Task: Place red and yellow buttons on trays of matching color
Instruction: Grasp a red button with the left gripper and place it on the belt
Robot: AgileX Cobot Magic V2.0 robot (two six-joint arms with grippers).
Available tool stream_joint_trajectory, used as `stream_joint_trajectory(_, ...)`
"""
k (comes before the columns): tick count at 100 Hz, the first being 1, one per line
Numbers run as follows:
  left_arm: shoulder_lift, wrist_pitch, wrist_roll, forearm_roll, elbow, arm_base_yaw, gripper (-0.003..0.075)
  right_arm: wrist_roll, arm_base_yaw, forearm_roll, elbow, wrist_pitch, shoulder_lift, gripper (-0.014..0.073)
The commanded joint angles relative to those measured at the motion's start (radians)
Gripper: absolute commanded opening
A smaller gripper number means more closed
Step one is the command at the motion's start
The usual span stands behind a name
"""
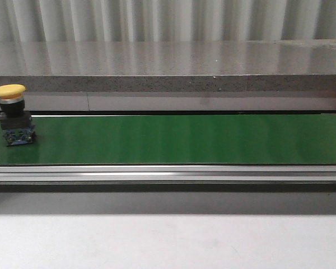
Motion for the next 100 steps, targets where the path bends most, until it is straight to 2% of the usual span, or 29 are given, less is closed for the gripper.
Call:
stream_joint_trajectory(1,-0.120,0.017,0.030,-0.013,-0.031,-0.011,0.0166,-0.010,-0.001,0.002,-0.023,-0.069,0.007,-0.0068)
stream_joint_trajectory(25,-0.267,0.035,0.090,-0.013,0.047,-0.082,0.0166,-0.010,-0.001,0.002,-0.023,-0.069,0.007,-0.0068)
stream_joint_trajectory(54,-0.460,-0.063,0.114,-0.013,0.301,-0.155,0.0166,-0.010,-0.001,0.002,-0.023,-0.069,0.007,-0.0068)
stream_joint_trajectory(70,-0.504,-0.077,0.120,-0.013,0.410,-0.187,0.0166,-0.010,-0.001,0.002,-0.023,-0.069,0.007,-0.0068)
stream_joint_trajectory(100,-0.502,-0.131,0.120,-0.018,0.510,-0.243,0.0167,-0.010,-0.001,0.002,-0.023,-0.069,0.007,-0.0068)
